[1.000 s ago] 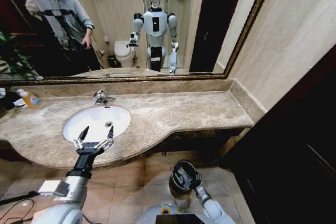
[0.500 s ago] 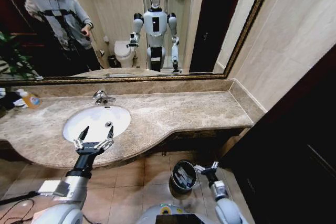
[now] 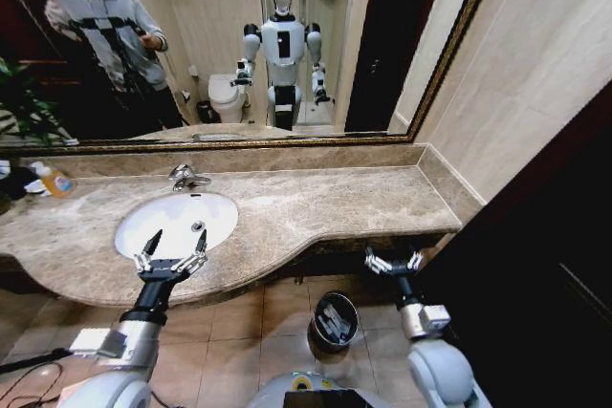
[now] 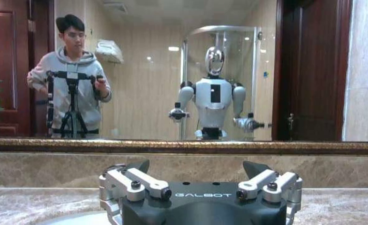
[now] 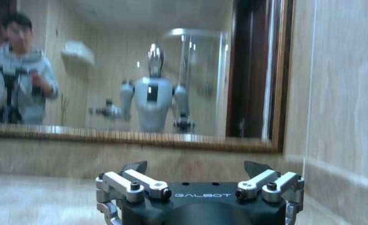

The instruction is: Pick up the trash from the sink and place it in the trash bin.

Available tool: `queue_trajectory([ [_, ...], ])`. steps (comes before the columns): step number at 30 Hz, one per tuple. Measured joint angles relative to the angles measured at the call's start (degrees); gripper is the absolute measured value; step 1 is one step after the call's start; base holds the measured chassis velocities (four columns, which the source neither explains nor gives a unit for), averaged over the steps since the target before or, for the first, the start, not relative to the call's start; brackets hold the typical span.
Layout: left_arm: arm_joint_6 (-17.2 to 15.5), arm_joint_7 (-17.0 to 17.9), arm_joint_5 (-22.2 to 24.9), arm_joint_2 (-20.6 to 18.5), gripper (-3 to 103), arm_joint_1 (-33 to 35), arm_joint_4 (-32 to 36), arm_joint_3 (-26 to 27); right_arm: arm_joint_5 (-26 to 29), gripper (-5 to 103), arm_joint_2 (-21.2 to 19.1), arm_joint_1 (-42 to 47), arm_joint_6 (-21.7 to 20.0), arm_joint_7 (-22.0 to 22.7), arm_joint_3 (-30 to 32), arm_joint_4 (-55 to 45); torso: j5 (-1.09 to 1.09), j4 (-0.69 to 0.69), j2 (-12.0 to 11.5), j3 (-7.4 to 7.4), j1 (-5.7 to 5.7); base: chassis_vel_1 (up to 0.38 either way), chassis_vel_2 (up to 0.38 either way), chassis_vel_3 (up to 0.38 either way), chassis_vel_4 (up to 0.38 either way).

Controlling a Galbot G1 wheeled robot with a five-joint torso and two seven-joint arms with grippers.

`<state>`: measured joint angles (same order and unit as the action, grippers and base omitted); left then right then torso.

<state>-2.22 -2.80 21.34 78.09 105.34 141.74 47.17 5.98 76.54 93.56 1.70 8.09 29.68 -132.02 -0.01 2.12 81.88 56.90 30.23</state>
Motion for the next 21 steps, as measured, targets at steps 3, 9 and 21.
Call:
queue_trajectory([
  [3,0.00,0.00,0.00,0.00,100,0.01,0.00,0.01,-0.33,100,0.72,-1.07,-2.03,-0.13,-0.11,-3.19,0.00,0.00,0.00,0.00,0.00,0.000,0.000,0.000,0.000],
  [9,0.00,0.00,0.00,0.00,100,0.00,0.00,0.00,-2.00,100,1.54,0.18,-2.43,-1.11,-1.54,-6.63,0.00,-0.01,0.00,0.00,0.00,0.000,0.000,0.000,0.000],
  [21,0.00,0.00,0.00,0.00,100,0.00,0.00,0.00,-8.90,100,5.01,5.97,4.48,-0.87,-3.66,-7.06,0.00,-0.01,0.00,0.00,0.00,0.000,0.000,0.000,0.000],
])
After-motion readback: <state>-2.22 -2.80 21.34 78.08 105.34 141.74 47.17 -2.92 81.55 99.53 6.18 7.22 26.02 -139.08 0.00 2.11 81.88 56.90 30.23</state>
